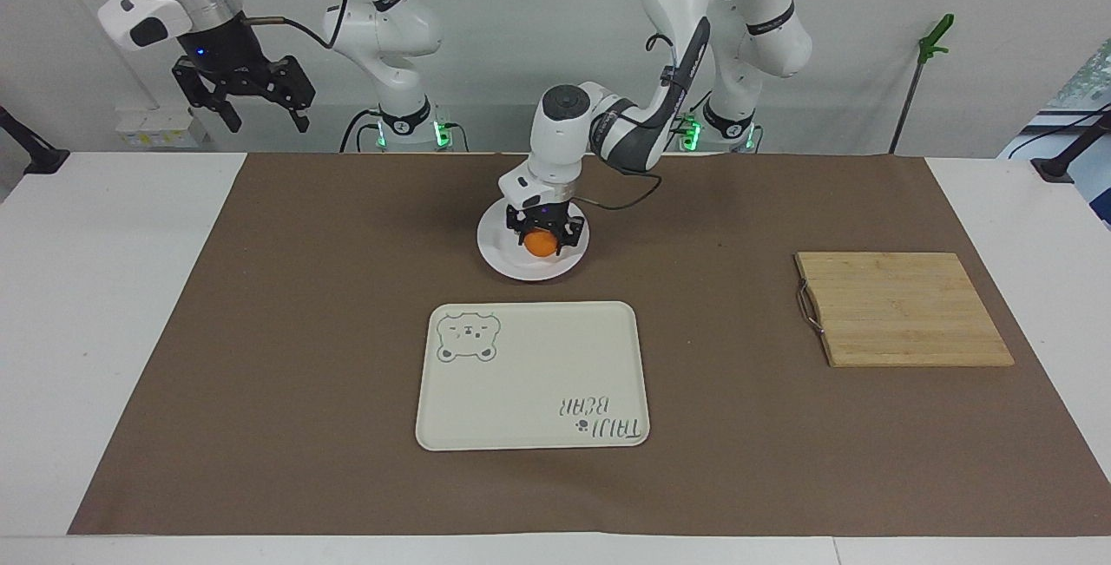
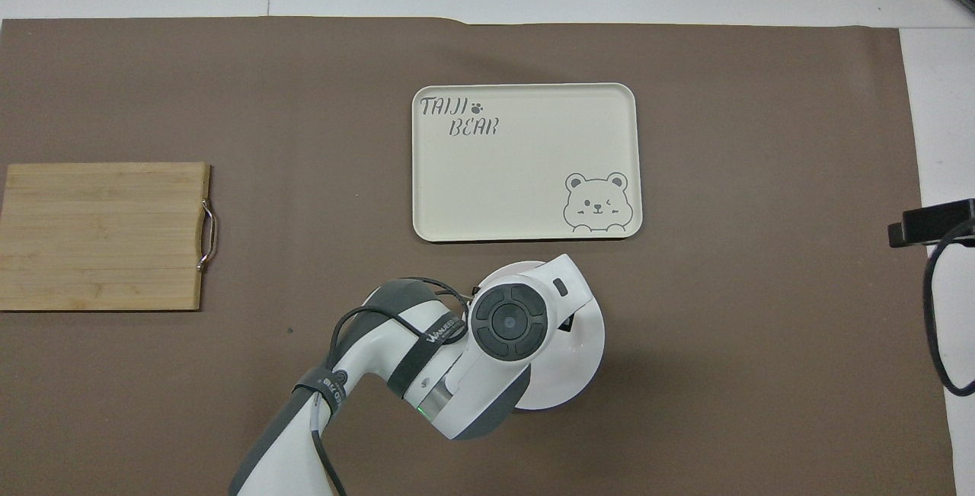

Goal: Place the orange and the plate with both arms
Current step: 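Carry the orange with the left gripper onto the white plate, then release the orange and withdraw the left gripper to the board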

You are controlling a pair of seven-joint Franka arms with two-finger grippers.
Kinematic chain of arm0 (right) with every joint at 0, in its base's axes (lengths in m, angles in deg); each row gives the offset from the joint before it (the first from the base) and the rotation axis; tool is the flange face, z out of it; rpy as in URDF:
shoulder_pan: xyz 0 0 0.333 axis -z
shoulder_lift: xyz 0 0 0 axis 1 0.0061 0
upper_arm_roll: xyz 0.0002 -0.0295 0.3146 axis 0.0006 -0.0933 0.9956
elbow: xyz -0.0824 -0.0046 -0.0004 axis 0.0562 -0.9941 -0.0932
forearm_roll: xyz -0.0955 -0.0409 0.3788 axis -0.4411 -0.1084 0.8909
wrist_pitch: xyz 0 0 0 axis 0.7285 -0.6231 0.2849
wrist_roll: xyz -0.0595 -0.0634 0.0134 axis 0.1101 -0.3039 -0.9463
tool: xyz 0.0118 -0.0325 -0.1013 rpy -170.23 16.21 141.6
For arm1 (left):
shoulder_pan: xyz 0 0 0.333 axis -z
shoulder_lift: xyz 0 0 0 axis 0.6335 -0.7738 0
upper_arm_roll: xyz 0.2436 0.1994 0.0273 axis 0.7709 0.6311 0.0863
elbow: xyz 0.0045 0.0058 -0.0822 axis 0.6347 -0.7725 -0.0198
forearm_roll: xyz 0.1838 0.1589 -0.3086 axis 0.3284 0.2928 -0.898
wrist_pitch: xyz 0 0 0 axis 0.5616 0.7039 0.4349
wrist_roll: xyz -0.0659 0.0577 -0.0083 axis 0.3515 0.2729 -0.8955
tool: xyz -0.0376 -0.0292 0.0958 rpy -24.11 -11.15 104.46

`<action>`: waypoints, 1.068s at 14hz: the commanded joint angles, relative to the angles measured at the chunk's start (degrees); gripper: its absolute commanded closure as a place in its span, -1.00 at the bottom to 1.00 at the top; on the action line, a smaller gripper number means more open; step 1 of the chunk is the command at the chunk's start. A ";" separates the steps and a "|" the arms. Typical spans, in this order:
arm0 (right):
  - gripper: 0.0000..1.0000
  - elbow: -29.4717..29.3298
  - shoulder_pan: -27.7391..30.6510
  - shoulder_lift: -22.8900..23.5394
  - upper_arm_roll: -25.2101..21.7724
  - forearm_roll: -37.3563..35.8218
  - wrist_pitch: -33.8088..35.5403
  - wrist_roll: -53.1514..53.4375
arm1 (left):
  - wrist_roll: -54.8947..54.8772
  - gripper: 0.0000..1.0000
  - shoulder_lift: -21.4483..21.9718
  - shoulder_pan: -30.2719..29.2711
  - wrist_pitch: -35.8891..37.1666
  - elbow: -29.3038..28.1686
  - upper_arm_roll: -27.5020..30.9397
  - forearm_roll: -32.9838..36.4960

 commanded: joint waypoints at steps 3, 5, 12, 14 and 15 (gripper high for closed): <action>-1.00 0.70 0.67 -0.88 0.34 1.16 0.65 0.65 | -0.46 -1.00 6.81 -2.63 7.38 -0.14 1.17 -0.47; -1.00 0.70 0.67 -0.88 0.34 1.16 0.65 0.65 | -0.72 -1.00 8.14 -5.96 9.85 1.52 1.43 1.72; -1.00 0.70 0.67 -0.88 0.34 1.16 0.65 0.65 | -15.72 -1.00 13.41 -24.07 19.32 8.28 1.43 5.51; -1.00 0.70 0.67 -0.88 0.34 1.16 0.65 0.65 | -23.27 -1.00 13.24 -28.47 25.82 13.64 1.43 5.60; -1.00 0.70 0.67 -0.88 0.34 1.16 0.65 0.65 | -25.92 -1.00 13.15 -29.70 28.81 16.19 1.43 5.69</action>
